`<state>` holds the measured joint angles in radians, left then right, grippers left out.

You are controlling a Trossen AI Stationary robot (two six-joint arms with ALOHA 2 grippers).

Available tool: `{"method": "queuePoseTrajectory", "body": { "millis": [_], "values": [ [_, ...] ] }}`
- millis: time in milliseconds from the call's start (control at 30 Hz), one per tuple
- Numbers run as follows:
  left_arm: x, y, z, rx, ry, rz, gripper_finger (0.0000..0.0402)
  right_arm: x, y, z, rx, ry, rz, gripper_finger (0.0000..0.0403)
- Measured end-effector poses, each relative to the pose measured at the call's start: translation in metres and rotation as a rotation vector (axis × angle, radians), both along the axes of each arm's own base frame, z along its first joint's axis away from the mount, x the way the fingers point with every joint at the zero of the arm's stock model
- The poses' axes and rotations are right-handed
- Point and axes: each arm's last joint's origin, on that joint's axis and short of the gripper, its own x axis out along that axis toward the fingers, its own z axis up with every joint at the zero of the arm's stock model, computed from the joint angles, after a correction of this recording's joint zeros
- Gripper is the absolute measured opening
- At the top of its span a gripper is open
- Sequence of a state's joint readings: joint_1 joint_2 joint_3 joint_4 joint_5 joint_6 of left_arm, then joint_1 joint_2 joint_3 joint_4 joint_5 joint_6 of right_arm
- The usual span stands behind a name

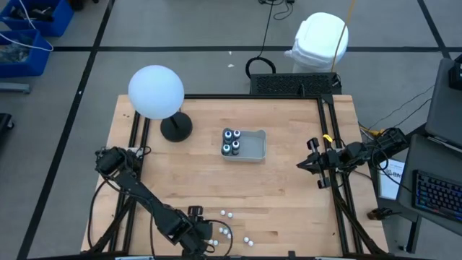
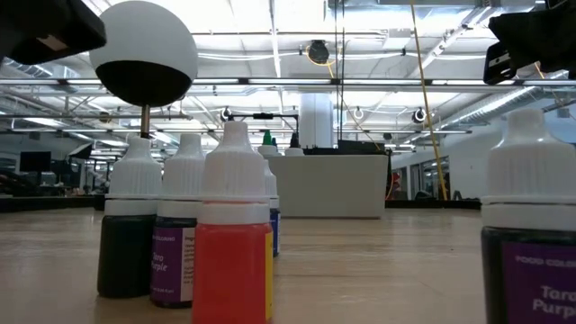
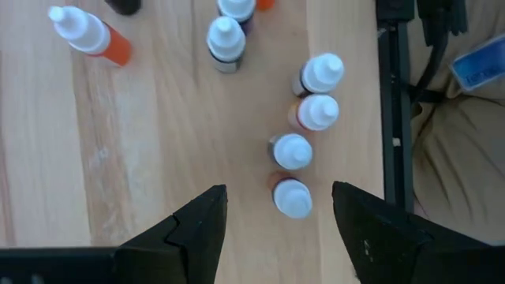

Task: Pick & Place food coloring
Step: Put the left small purple food coloring bottle into the gray bin

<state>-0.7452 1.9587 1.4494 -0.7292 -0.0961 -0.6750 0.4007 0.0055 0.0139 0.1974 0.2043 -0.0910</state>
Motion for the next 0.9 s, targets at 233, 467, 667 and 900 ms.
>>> {"method": "queuePoseTrajectory", "body": {
  "millis": [233, 467, 667, 900],
  "values": [
    [0.002, -0.006, -0.011, -0.011, 0.014, -0.005, 0.0234, 0.000, 0.000, 0.000, 0.000, 0.000, 0.000, 0.0000],
    [0.003, -0.010, -0.027, -0.010, 0.059, -0.017, 0.0234, 0.000, 0.000, 0.000, 0.001, -0.001, -0.002, 0.0000],
    [0.002, -0.009, -0.028, 0.001, 0.072, -0.011, 0.0234, 0.000, 0.000, 0.000, 0.001, -0.002, -0.002, 0.0000],
    [0.004, -0.007, -0.028, 0.002, 0.070, -0.004, 0.0234, 0.000, 0.000, 0.000, -0.001, -0.001, -0.003, 0.0000]
  ]
}}
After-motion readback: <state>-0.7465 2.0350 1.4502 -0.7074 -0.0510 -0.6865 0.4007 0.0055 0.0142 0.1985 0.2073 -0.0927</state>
